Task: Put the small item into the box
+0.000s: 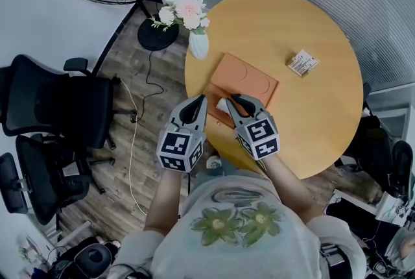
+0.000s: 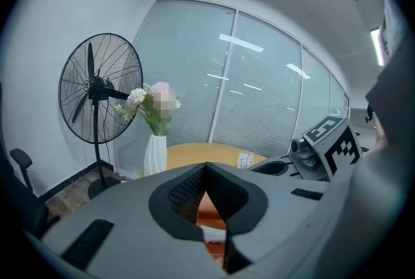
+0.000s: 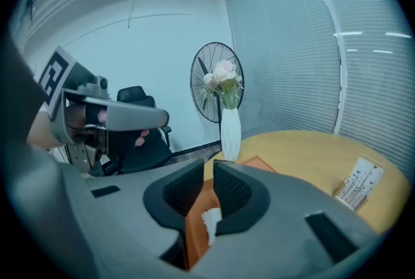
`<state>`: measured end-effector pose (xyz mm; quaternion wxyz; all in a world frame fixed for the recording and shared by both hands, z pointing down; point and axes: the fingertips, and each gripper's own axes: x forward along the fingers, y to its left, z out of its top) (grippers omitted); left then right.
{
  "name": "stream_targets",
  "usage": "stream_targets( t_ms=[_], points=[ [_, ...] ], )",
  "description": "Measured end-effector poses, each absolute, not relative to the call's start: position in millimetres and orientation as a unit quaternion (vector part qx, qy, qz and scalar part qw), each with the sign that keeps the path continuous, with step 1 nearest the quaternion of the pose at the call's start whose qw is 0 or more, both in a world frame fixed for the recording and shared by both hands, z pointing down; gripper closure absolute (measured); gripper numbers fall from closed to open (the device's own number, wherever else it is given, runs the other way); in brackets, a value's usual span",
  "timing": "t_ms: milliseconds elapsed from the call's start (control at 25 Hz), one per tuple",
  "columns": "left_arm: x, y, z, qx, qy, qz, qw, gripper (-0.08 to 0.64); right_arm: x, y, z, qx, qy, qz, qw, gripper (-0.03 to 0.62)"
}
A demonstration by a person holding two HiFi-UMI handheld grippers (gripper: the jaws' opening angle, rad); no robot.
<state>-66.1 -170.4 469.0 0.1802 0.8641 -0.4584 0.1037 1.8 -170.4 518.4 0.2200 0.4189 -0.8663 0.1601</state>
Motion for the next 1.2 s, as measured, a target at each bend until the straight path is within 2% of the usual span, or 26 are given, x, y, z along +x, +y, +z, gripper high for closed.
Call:
stream_targets(
  t_ms=[80, 400, 1200],
  points=[
    [-63.6, -168.6, 466.0, 0.866, -0.456, 0.103, 0.177, 0.56, 5.0, -168.7, 508.0, 0.425, -0.868, 0.154, 0.207, 0.584],
    [-58.8, -160.1, 460.1, 0.869, -0.452, 0.099, 0.175, 0.56, 14.5, -161.9, 469.8, 0.447, -0.872, 0.135, 0.148, 0.586],
    [-53.9, -139.4, 443.8, 0.873, -0.45, 0.088, 0.164, 0.56, 13.7, -131.9, 437.0, 0.445, -0.881, 0.099, 0.125, 0.589]
  ],
)
